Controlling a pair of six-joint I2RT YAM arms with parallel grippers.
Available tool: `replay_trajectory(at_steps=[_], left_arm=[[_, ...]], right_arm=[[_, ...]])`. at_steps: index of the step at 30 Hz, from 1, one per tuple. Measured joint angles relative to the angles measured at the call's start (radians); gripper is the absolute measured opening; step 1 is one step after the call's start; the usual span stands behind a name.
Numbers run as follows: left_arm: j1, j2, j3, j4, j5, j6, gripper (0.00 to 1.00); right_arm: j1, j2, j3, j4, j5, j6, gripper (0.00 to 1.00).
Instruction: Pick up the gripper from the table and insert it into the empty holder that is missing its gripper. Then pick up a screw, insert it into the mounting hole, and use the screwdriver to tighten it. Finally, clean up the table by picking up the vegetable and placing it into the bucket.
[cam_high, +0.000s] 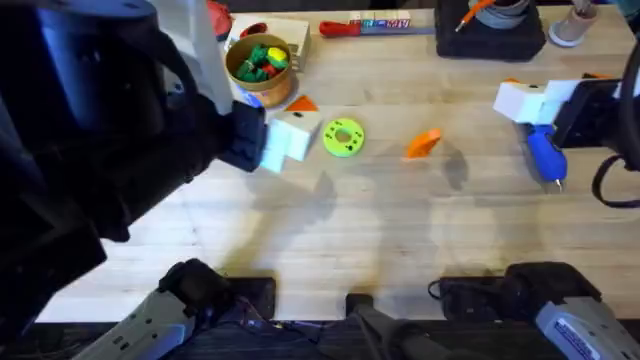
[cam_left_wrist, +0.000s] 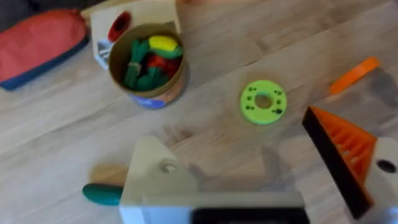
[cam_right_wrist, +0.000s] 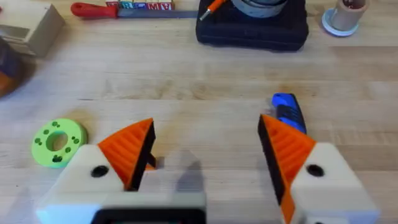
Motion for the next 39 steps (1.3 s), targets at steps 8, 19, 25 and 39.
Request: replay_trajectory(at_steps=[8,19,25,39], left_arm=[[-0.116,0.001,0.000,0.096,0.003,0.002,0.988],[-0.116,0.002,0.000,0.111,0.023,-0.029,0.988],[-0.117,0.006,-0.033,0.263,0.060,0.013,0.987],[-0.061,-0.320,-0.571,0.729,0.283,0.106,0.988]], right_arm=[[0.000,0.000,0.000,0.000,0.000,0.000,0.991],[0.000,0.000,0.000,0.000,0.000,0.000,0.992],[0.000,0.000,0.000,0.000,0.000,0.000,0.990],[0.000,0.000,0.000,0.000,0.000,0.000,0.992]])
